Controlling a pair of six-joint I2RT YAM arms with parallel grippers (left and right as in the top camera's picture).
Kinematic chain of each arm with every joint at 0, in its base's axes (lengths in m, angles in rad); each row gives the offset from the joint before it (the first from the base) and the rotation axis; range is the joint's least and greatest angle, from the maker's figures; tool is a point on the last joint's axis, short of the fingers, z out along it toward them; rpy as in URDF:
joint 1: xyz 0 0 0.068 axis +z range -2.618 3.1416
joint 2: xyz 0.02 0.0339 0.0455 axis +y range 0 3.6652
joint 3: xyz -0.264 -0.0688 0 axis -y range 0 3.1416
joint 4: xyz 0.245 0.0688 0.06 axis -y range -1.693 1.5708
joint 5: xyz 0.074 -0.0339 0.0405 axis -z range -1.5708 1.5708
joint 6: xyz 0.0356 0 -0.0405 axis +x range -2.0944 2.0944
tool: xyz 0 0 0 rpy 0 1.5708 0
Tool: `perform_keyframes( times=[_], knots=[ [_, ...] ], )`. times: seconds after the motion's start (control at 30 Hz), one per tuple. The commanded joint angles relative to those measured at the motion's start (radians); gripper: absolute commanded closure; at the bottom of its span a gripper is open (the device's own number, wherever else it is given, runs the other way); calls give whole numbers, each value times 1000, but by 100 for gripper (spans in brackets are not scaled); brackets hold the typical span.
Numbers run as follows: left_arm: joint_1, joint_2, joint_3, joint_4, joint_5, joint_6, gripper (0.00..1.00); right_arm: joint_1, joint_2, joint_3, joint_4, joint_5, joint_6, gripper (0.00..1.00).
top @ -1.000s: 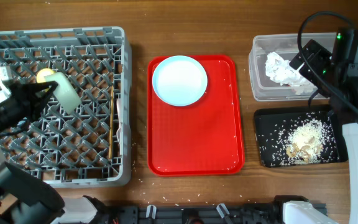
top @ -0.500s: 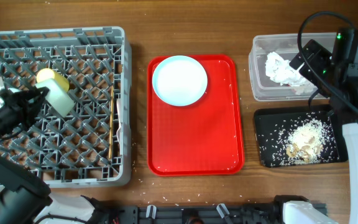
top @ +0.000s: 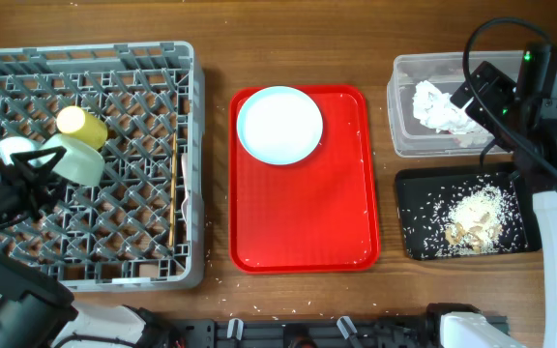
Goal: Sort waste into correct bins and load items into the dishwasher rack
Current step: 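Carry the green bowl to the rack and set it down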
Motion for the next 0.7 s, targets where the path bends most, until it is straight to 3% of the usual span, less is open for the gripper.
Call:
perform_keyframes(
  times=[0.0, 0.2, 0.37, 0.53, 0.67],
  knots=[
    [5, 10, -8, -47, -24, 6, 20, -2, 7, -5, 0, 17, 15, 0],
    [54, 10, -8, -98, -24, 6, 28, -2, 7, -5, 0, 17, 15, 0],
    [119, 9, -8, -185, -83, 10, 27, -2, 7, -5, 0, 17, 15, 0],
    [164, 10, -8, -161, -95, 10, 22, -2, 7, -5, 0, 17, 15, 0],
    [170, 10, -8, -153, -100, 10, 27, -2, 7, -5, 0, 17, 15, 0]
  ],
)
